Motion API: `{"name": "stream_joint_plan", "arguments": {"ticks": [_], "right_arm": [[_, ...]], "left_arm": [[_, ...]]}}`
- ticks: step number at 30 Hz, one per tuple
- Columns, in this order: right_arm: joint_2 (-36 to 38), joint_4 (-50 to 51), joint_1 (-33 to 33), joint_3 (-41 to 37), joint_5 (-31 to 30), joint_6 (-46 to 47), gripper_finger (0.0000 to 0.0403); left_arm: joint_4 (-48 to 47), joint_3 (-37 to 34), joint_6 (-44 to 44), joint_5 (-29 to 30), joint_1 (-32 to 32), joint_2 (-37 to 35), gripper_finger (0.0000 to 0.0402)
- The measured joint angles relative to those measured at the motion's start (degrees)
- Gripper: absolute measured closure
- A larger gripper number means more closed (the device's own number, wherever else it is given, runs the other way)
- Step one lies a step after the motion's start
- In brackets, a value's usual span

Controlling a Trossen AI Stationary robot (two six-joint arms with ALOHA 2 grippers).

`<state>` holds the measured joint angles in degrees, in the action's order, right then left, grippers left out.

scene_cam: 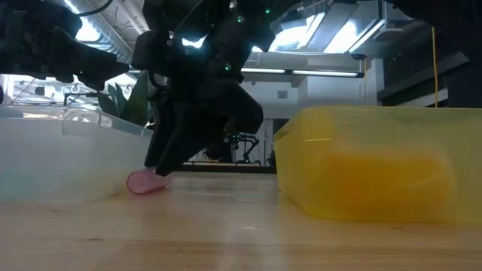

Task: Pick and place medicine bottles into bin by pill shape (circle, oval)
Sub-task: Put the pink pill bottle into the transparent bin

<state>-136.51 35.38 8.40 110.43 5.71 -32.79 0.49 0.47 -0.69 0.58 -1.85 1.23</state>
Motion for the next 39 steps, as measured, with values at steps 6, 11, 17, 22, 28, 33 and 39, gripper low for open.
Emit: {"name": "stream_joint_plan", "arguments": {"ticks": [6, 11, 17, 22, 28, 33, 39], "right_arm": [[0.08, 3.52, 0.00, 0.15, -0.03, 0.90, 0.0236], [-0.22, 8.66, -0.07, -0.11, -0.21, 1.69, 0.0236], [-0.26, 9.35, -0.02, -0.13, -0.22, 5.36, 0.0236], [-0.26, 8.49, -0.02, -0.15, -0.19, 5.57, 0.0236], [-0.26, 8.28, 0.00, -0.17, -0.17, 5.57, 0.0238], [-0.26, 8.39, 0.04, -0.17, -1.05, 5.58, 0.0270], [-0.39, 11.22, 0.00, 1.26, -1.57, 8.03, 0.0287]], "left_arm": [[0.00, 0.00, -0.02, 0.00, -0.02, 0.00, 0.0211], [0.00, 0.01, -0.02, 0.07, -0.01, 0.00, 0.0211], [0.00, 0.01, -0.02, 0.07, 0.00, 0.00, 0.0211], [0.00, 0.00, -0.02, 0.04, 0.00, 0.00, 0.0211], [0.00, 0.01, -0.02, 0.02, 0.00, 0.00, 0.0211], [0.00, 0.00, 0.00, 0.02, 0.00, 0.00, 0.0211], [0.00, 0.02, 0.00, 0.02, 0.00, 0.00, 0.0211]]}}
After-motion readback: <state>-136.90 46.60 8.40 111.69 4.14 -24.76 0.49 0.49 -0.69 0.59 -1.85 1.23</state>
